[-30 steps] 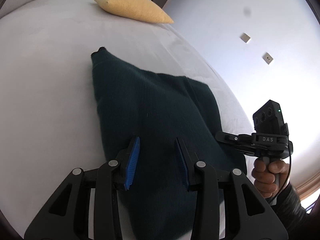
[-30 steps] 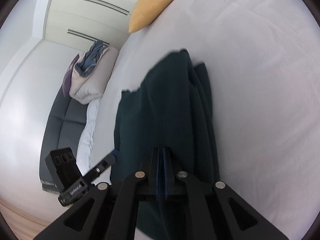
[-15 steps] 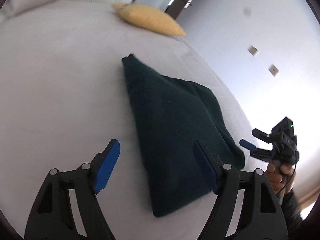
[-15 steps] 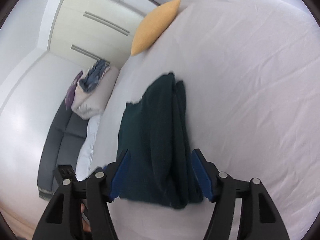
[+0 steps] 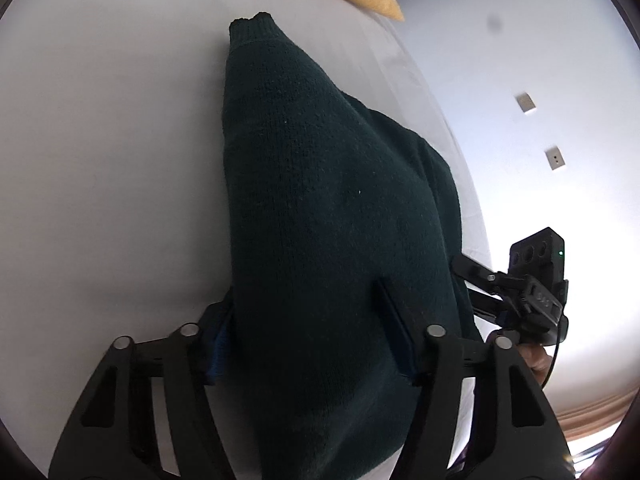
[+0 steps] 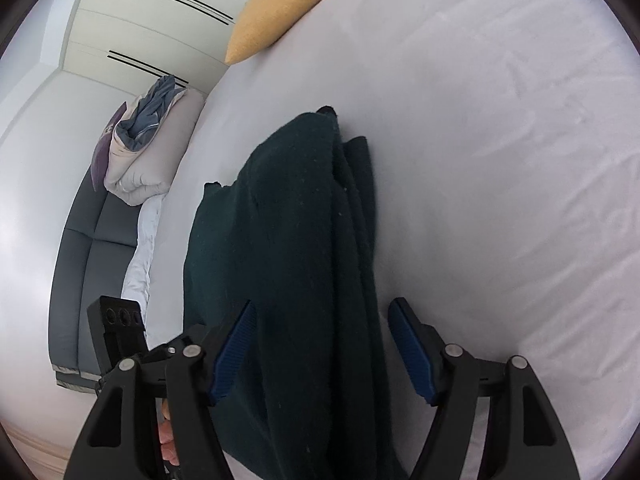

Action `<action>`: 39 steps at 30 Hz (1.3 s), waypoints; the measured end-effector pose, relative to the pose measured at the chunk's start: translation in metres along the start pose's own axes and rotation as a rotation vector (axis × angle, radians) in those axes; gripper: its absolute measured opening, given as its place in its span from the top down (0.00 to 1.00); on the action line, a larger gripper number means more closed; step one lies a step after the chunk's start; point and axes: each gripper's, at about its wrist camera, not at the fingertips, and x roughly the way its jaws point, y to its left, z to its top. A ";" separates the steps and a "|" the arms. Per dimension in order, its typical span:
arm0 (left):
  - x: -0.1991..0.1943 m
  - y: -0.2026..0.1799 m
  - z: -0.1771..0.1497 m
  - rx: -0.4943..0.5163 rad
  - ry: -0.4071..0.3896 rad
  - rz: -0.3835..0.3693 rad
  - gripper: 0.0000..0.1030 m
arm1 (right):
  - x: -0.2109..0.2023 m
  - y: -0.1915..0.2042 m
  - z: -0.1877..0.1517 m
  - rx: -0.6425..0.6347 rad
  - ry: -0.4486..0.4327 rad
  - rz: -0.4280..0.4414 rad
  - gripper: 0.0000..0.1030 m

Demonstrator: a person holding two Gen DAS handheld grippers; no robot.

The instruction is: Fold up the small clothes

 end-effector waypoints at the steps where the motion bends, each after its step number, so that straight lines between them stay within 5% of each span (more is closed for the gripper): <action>1: 0.001 -0.001 0.001 0.005 0.003 0.005 0.46 | 0.003 0.000 0.001 -0.001 0.009 -0.009 0.48; 7: -0.003 -0.012 0.004 0.043 0.005 0.031 0.61 | 0.008 0.009 -0.002 -0.027 0.017 -0.053 0.69; 19: -0.077 -0.018 -0.020 0.128 -0.047 0.122 0.66 | -0.013 0.110 -0.063 -0.255 -0.056 -0.241 0.75; 30: -0.178 0.025 -0.070 0.135 -0.127 0.202 0.66 | 0.012 0.192 -0.156 -0.377 -0.047 -0.193 0.76; 34: -0.177 0.041 -0.076 0.127 -0.120 0.199 0.66 | 0.030 0.202 -0.172 -0.387 -0.031 -0.188 0.75; 39: -0.140 0.061 -0.080 0.091 -0.078 0.200 0.62 | 0.053 0.167 -0.181 -0.274 0.014 -0.159 0.74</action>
